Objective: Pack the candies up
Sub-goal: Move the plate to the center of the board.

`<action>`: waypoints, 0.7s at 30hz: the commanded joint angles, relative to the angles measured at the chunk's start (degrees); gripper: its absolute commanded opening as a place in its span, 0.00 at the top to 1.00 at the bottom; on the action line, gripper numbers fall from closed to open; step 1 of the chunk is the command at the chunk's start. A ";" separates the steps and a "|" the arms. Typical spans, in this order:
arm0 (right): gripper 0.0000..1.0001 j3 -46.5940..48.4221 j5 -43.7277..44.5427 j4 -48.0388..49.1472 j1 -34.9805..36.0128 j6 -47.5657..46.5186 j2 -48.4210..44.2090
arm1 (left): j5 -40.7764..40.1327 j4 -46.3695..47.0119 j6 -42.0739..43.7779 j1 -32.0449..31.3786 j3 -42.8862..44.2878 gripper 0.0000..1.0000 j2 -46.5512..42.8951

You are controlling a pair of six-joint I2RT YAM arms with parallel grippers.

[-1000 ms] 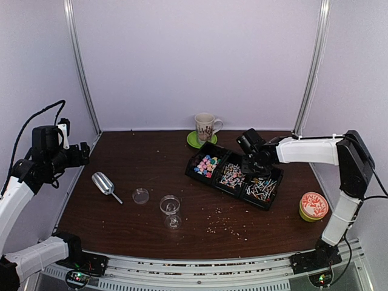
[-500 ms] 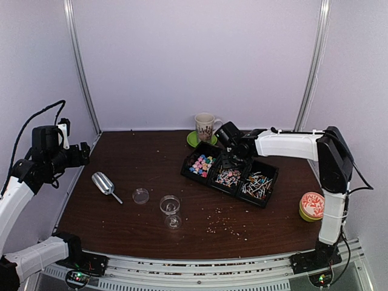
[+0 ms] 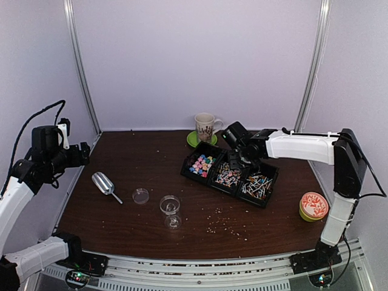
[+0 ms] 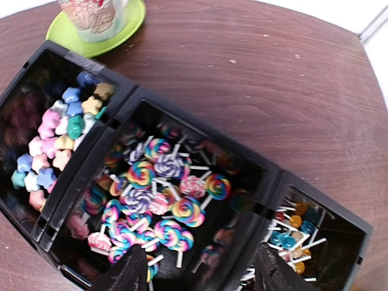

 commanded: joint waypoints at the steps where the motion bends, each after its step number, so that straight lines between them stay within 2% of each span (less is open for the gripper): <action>1: 0.38 -3.19 4.68 0.07 0.09 4.54 -2.15 | 0.79 0.94 -0.41 0.53 -0.26 0.02 -0.46; 10: 0.38 -5.56 1.39 1.58 -2.07 9.13 -0.22 | 0.76 0.94 -0.27 0.54 -0.44 0.02 -1.16; 21: 0.51 -5.18 -2.88 3.27 -2.93 8.64 2.62 | 0.85 0.95 -0.28 0.52 -0.40 0.02 -1.19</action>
